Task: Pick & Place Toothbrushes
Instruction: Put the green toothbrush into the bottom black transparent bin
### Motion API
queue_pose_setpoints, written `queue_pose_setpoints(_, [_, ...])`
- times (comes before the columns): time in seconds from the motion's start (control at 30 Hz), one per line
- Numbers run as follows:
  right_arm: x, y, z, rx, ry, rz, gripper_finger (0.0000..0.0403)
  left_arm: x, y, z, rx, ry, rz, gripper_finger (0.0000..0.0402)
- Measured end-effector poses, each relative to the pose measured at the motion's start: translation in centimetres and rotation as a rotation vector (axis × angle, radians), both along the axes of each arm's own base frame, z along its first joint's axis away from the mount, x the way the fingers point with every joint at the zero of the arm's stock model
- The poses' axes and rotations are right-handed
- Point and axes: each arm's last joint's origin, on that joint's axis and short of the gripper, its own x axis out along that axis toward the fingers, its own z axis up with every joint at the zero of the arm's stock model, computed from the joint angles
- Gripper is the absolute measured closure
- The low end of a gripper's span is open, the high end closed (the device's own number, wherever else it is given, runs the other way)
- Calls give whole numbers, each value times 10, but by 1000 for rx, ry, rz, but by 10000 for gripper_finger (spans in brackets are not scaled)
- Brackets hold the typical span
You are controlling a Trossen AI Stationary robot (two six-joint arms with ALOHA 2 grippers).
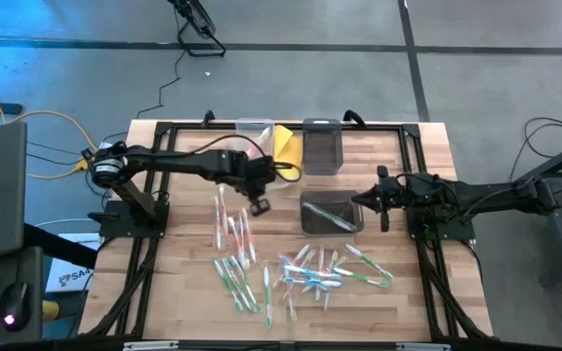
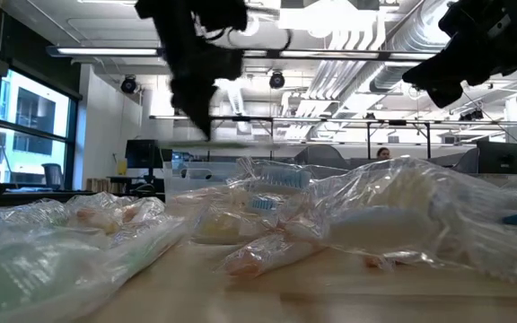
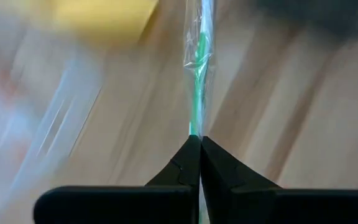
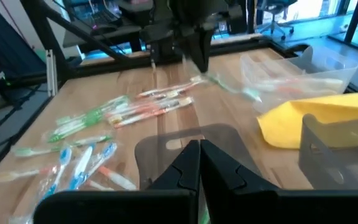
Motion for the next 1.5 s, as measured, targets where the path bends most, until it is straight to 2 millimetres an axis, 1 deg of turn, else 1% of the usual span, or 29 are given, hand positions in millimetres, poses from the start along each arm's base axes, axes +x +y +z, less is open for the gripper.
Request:
queue_pose_setpoints(0.07, [1,0,4,-1,-40,-2,399,5,0,4,10,-100,-49,401])
queue_pose_setpoints(0.13, [2,0,7,-2,-77,-1,399,16,1,12,22,-252,-119,402])
queue_pose_setpoints(0.3, [8,-1,17,5,-185,-21,399,32,0,30,69,-495,-304,402])
queue_pose_setpoints(0.43, [13,-2,22,14,-246,-59,399,36,-1,37,88,-580,-340,402])
queue_pose_setpoints(0.6, [20,-2,20,-35,-235,-55,399,39,-1,42,112,-638,-385,402])
queue_pose_setpoints(0.73, [27,-2,18,-41,-241,-67,393,40,-2,45,120,-669,-410,402])
queue_pose_setpoints(0.83, [33,-3,16,-43,-238,-83,368,40,-2,45,124,-676,-411,402])
queue_pose_setpoints(0.97, [41,-3,11,-46,-229,-83,304,40,-2,45,125,-675,-411,402])
queue_pose_setpoints(1.07, [47,-3,12,-46,-267,-81,254,40,-2,45,125,-676,-411,402])
queue_pose_setpoints(1.2, [55,-3,11,-56,-307,-80,204,40,-2,45,125,-676,-411,402])
queue_pose_setpoints(1.33, [62,-5,7,-71,-318,-85,178,41,-2,45,123,-676,-410,402])
queue_pose_setpoints(1.5, [70,-9,6,-72,-370,-110,177,41,-2,45,123,-675,-409,402])
